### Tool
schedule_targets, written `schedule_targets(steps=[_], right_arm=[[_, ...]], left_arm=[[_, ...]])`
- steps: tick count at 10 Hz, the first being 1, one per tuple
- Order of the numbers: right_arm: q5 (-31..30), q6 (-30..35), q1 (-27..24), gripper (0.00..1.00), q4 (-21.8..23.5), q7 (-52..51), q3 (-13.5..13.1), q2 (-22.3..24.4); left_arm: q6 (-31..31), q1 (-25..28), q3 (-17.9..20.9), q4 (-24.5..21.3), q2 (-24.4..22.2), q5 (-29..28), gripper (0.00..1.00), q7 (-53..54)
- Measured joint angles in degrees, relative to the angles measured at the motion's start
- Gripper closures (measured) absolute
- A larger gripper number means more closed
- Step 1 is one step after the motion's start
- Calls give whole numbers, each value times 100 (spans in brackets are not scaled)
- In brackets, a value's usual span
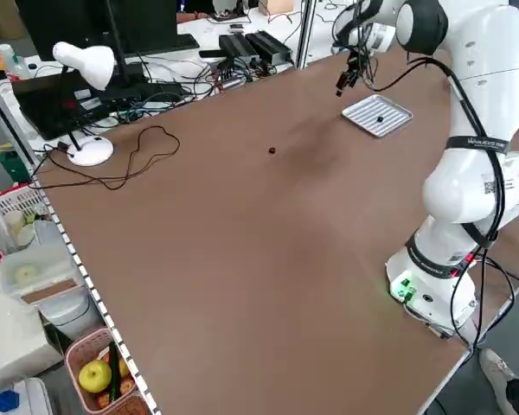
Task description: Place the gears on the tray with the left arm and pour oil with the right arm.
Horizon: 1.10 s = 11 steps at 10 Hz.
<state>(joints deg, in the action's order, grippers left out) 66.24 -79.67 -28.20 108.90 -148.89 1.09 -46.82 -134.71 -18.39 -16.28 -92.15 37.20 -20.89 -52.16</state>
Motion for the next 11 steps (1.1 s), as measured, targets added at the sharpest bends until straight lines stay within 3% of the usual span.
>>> schedule_targets(steps=[3,6,7,9,11], right_arm=[[2,22,167,66,-65,1056,63,443],[7,27,402,66,-64,1675,69,876],[9,27,461,66,-66,1938,71,1037],[10,17,653,66,-71,2307,70,1339],[10,-47,990,66,-67,2740,72,1473]], left_arm=[[3,1121,-416,-366,-205,0,1,1388],[-14,3078,-1368,-873,-253,-12,1,2917],[-99,3560,-1525,-1021,-262,-22,1,3377],[-684,4116,-1554,-1429,-260,-198,2,3963],[-1381,4510,-1549,-1949,-223,-860,4,3967]])
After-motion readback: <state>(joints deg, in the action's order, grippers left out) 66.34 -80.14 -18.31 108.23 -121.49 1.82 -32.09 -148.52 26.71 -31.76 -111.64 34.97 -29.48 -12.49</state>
